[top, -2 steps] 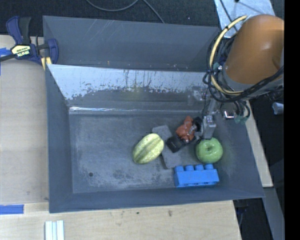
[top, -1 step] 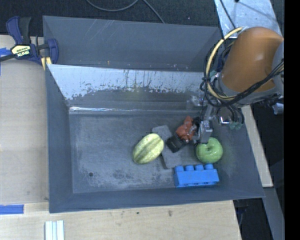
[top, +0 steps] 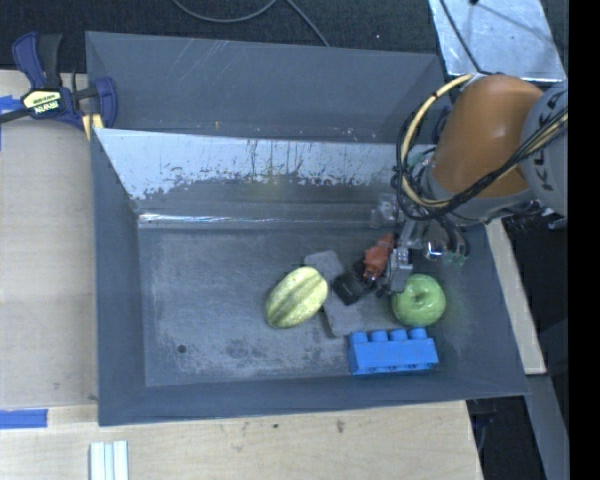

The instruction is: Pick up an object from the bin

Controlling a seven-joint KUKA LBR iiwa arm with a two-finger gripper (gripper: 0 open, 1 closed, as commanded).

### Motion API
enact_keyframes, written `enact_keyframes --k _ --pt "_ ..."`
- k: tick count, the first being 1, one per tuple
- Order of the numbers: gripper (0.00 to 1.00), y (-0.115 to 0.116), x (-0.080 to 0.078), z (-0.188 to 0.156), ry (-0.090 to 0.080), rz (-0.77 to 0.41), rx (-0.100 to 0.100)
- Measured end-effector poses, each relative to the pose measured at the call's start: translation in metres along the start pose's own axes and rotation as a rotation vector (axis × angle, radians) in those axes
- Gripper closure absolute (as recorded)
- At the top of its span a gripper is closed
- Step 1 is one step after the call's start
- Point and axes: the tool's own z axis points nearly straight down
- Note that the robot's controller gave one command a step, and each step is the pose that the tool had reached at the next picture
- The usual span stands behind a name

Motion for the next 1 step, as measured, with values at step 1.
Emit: enact_keyframes --k 1 --pt "1.0 -0.0135 0.0153 0.0102 -0.021 -0.034 0.0"
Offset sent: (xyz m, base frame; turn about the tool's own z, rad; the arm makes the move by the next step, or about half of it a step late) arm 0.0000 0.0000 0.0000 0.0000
